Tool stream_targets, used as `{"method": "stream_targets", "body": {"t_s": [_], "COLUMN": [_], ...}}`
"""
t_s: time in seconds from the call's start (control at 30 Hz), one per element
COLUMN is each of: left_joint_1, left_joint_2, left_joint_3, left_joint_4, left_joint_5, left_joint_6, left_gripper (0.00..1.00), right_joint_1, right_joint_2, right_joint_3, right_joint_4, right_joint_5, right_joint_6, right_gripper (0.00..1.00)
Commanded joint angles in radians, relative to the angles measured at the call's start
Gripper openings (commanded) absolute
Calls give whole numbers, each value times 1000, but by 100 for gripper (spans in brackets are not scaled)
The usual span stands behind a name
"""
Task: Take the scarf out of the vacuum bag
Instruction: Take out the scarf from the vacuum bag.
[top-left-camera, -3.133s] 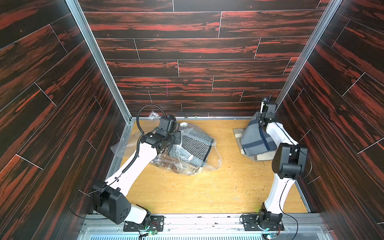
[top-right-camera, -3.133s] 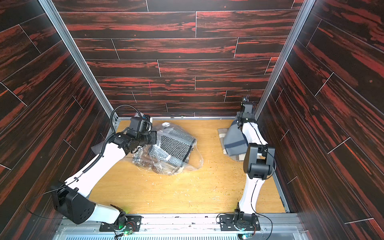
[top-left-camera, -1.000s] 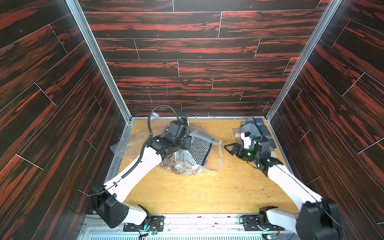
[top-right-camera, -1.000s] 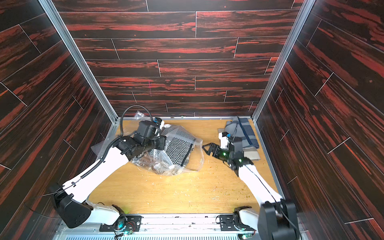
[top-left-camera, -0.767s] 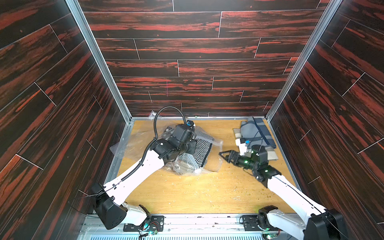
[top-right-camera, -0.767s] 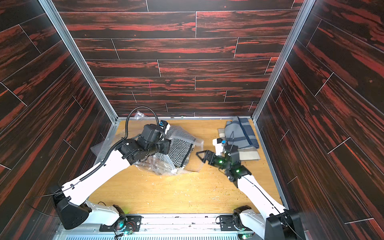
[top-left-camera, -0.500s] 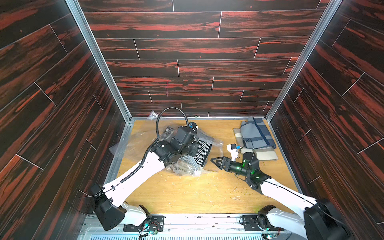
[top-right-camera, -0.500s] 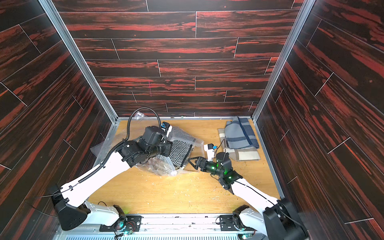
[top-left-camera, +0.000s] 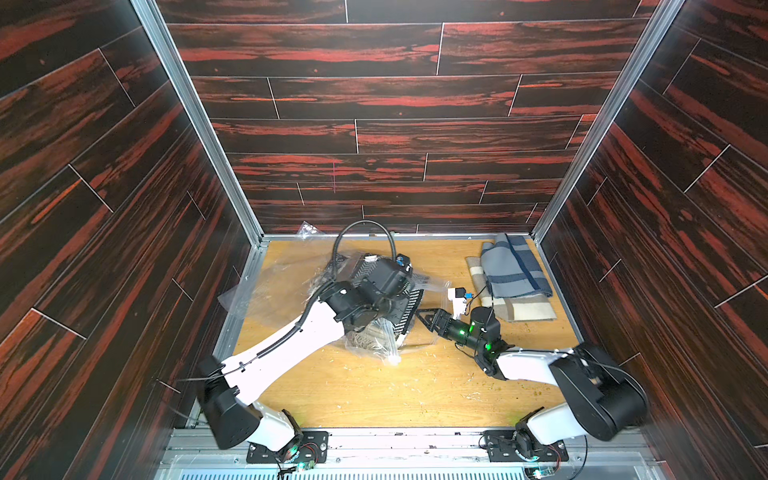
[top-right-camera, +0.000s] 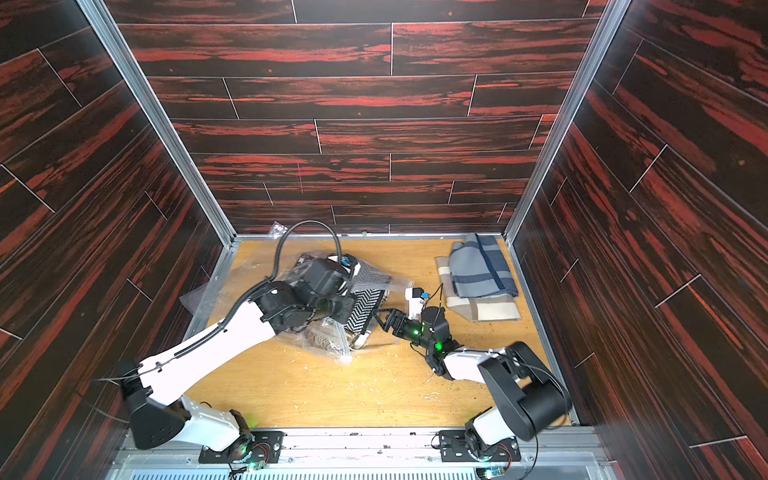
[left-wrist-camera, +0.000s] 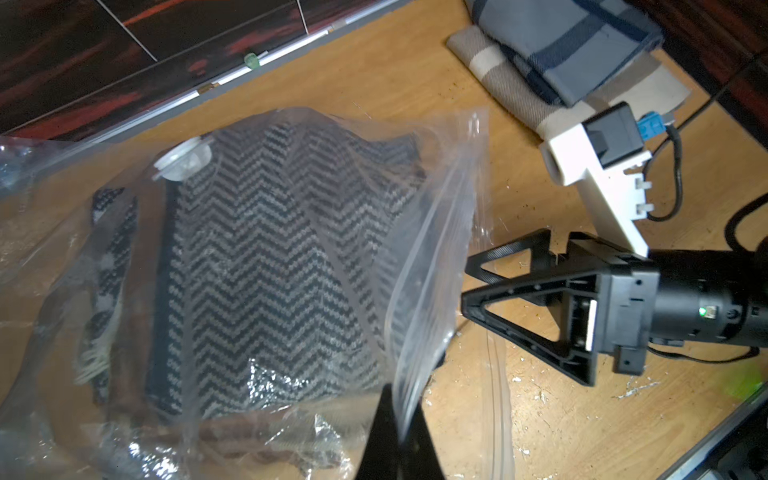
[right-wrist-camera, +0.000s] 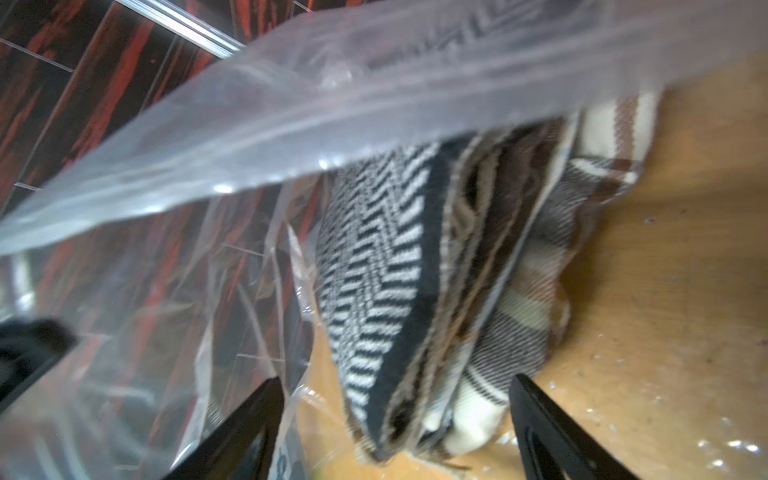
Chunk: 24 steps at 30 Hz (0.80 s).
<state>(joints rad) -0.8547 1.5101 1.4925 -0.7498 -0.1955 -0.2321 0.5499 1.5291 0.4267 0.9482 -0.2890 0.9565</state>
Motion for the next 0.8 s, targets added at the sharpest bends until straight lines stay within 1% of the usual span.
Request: {"method": "stream_targets", "body": {"t_s": [0.0,0.13,0.27,0.4,0.5,0.53,0.77], "left_joint_1": [-16,-23,-23,-24,-24,-23,-24], "left_joint_2": [48,107,132,153,155,156,140], "left_joint_3": [56,107,111,119,119,123,117], "left_joint_4": [-27,-26,-13,-17,-11,-9,0], "left_joint_5": [-9,1,-14,-18,-18,-19,-34], "left_joint_6": [8,5,15,18,14,11,3], "left_gripper": [0,0,0,0,0,0,0], "right_joint_1": [-2,-29,-36,-44,-49,-50,-51], "right_joint_2": [43,79,86,110,133,146,209], "right_joint_3": [43,70,101,132,144,152,176], "right_joint_4": [82,130,131,120,124,124,175], "right_joint_5": [37,11,-26,-52,-52,-86,-108], "right_joint_6": [-21,-16,-24,12,32,33,71], "right_gripper": [88,87,87,82,81,81,77]}}
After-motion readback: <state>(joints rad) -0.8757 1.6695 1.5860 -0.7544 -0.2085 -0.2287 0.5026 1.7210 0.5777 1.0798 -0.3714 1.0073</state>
